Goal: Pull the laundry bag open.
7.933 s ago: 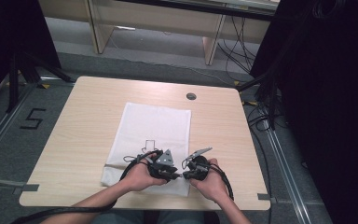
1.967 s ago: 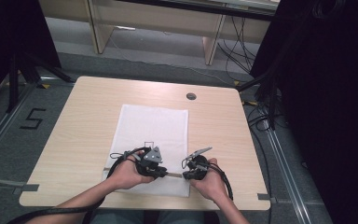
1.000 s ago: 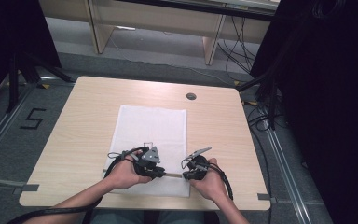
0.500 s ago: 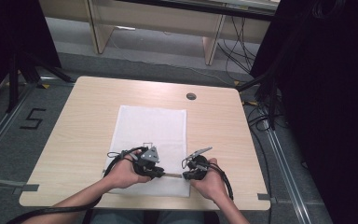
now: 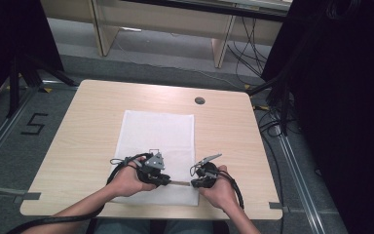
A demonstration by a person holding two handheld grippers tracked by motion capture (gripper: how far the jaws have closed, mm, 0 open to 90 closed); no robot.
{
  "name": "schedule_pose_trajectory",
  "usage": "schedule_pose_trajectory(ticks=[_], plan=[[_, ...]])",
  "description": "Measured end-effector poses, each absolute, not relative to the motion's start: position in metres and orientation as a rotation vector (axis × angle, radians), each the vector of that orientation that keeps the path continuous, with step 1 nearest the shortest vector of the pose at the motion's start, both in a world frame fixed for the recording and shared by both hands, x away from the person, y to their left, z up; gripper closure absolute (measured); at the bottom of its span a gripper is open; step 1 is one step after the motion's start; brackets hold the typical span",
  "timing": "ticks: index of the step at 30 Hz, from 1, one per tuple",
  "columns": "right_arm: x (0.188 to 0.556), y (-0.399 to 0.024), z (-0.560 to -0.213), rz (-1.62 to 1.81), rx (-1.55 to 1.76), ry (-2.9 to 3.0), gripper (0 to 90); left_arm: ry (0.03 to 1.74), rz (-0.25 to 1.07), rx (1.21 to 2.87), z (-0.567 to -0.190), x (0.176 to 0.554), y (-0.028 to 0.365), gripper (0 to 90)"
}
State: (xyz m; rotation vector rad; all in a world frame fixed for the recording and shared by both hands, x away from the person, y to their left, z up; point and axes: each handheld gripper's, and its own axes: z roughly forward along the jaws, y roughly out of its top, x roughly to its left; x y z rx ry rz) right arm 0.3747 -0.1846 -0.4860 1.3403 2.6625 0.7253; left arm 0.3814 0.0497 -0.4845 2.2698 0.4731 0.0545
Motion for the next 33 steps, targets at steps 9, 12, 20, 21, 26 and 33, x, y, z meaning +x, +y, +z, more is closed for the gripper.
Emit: schedule_pose_trajectory(ticks=[9,12,20,21,26,33], plan=[[0.376,-0.186,-0.487,0.735,1.330,2.662,90.0,0.461,0.049,2.267,-0.482,0.381,0.053,82.0],[0.376,-0.186,-0.487,0.735,1.329,2.662,90.0,0.481,0.044,2.260,-0.482,0.380,0.054,82.0],[0.376,-0.187,-0.487,0.746,1.340,2.661,90.0,0.466,0.054,2.261,-0.481,0.381,0.061,82.0],[0.376,-0.187,-0.487,0.744,1.339,2.661,90.0,0.483,0.050,2.257,-0.481,0.379,0.061,82.0],[0.376,-0.186,-0.487,0.740,1.338,2.658,90.0,0.463,0.053,2.262,-0.481,0.380,0.063,82.0],[0.376,-0.186,-0.487,0.737,1.338,2.657,90.0,0.480,0.049,2.259,-0.481,0.378,0.067,82.0]])
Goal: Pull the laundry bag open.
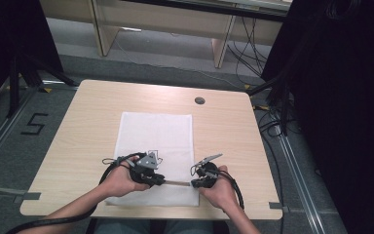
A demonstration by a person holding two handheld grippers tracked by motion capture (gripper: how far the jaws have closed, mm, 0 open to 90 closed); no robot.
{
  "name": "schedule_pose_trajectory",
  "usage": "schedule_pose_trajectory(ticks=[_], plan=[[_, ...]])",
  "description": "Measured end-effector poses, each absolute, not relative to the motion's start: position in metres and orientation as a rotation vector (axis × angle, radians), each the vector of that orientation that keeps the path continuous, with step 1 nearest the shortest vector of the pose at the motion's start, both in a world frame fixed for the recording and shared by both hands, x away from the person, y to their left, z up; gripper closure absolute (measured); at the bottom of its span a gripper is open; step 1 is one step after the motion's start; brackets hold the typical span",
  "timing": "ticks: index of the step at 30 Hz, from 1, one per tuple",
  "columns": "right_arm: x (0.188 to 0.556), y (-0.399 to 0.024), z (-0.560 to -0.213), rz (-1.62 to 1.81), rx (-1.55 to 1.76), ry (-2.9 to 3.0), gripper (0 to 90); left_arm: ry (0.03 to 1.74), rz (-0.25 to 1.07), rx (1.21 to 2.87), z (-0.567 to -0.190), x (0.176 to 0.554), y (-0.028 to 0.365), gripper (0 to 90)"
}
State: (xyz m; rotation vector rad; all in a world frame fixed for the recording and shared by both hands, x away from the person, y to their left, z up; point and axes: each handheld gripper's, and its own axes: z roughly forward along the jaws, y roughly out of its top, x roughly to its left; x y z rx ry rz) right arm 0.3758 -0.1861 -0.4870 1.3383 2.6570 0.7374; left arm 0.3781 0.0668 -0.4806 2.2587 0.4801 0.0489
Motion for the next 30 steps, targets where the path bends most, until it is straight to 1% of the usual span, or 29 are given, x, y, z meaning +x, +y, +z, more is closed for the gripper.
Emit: schedule_pose_trajectory(ticks=[6,7,8,15,26,30], plan=[[0.374,-0.185,-0.486,0.725,1.364,2.658,90.0,0.481,0.049,2.258,-0.479,0.379,0.072,82.0],[0.376,-0.186,-0.487,0.736,1.328,2.657,90.0,0.461,0.061,2.265,-0.479,0.380,0.073,82.0],[0.376,-0.186,-0.487,0.733,1.327,2.658,90.0,0.497,0.049,2.256,-0.480,0.378,0.073,82.0],[0.375,-0.185,-0.486,0.721,1.345,2.658,90.0,0.468,0.051,2.258,-0.480,0.379,0.074,82.0],[0.375,-0.186,-0.487,0.734,1.321,2.660,90.0,0.495,0.040,2.256,-0.480,0.377,0.081,82.0],[0.373,-0.185,-0.486,0.713,1.381,2.655,90.0,0.488,0.030,2.252,-0.479,0.377,0.082,82.0]])
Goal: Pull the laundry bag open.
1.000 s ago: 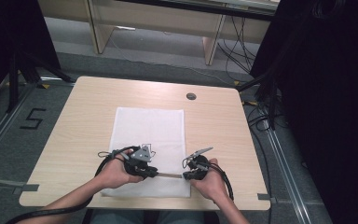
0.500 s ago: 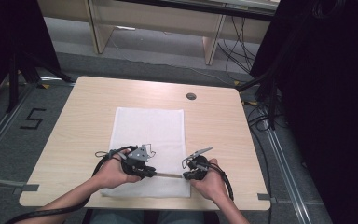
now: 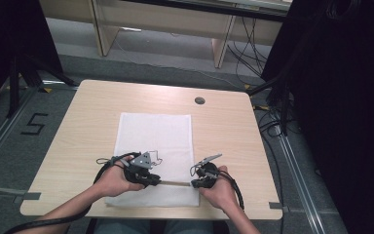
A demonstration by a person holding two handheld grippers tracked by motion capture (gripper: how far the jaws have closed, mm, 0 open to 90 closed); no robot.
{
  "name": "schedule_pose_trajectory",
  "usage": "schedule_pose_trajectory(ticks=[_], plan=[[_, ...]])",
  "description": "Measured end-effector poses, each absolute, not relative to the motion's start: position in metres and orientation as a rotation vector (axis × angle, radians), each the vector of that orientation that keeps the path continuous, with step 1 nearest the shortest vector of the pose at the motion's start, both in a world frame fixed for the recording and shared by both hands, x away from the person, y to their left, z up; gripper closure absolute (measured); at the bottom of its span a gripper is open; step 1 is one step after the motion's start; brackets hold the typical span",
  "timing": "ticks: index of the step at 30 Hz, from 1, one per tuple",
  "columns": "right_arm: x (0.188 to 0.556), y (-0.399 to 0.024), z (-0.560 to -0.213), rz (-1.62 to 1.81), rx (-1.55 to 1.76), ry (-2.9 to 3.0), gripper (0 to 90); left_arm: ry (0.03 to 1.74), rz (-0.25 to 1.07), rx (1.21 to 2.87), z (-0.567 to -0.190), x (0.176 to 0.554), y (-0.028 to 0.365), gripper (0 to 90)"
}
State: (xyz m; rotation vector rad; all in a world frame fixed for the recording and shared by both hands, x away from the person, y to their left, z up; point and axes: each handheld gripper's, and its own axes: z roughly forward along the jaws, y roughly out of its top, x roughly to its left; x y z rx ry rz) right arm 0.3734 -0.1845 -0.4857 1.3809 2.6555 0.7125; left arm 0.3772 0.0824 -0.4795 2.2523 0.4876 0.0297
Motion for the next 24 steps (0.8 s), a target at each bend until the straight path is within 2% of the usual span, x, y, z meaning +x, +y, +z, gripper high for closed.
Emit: schedule_pose_trajectory(ticks=[24], plan=[[0.374,-0.186,-0.486,0.723,1.362,2.656,90.0,0.482,0.067,2.254,-0.476,0.375,0.103,82.0]])
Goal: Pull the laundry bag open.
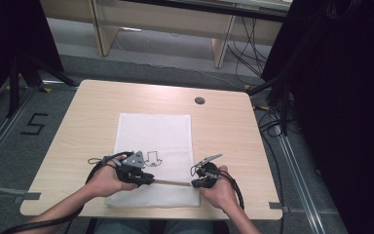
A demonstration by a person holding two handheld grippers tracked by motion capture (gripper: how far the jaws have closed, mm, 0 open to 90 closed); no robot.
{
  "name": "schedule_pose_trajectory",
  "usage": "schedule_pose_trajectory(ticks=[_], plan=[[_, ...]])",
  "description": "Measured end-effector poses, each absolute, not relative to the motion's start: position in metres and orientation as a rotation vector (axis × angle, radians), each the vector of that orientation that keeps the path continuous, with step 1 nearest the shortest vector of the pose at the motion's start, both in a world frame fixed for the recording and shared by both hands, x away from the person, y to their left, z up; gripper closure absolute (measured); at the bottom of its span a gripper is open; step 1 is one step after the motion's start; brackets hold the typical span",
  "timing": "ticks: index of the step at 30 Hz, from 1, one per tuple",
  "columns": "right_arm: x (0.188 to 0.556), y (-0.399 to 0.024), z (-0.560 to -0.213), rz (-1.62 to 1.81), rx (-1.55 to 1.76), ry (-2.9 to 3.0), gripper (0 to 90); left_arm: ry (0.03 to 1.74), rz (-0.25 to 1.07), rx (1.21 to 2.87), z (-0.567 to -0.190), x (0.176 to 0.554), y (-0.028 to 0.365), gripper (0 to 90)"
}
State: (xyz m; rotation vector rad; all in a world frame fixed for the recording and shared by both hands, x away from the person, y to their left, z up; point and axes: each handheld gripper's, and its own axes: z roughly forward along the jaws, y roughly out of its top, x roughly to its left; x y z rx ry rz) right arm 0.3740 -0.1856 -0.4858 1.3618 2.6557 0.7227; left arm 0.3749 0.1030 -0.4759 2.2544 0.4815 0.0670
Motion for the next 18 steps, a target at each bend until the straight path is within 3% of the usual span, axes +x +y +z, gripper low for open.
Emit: schedule_pose_trajectory(ticks=[18], plan=[[0.3749,-0.1860,-0.4865,0.727,1.333,2.655,90.0,0.505,0.058,2.245,-0.4775,0.3708,0.1069,81.9]])
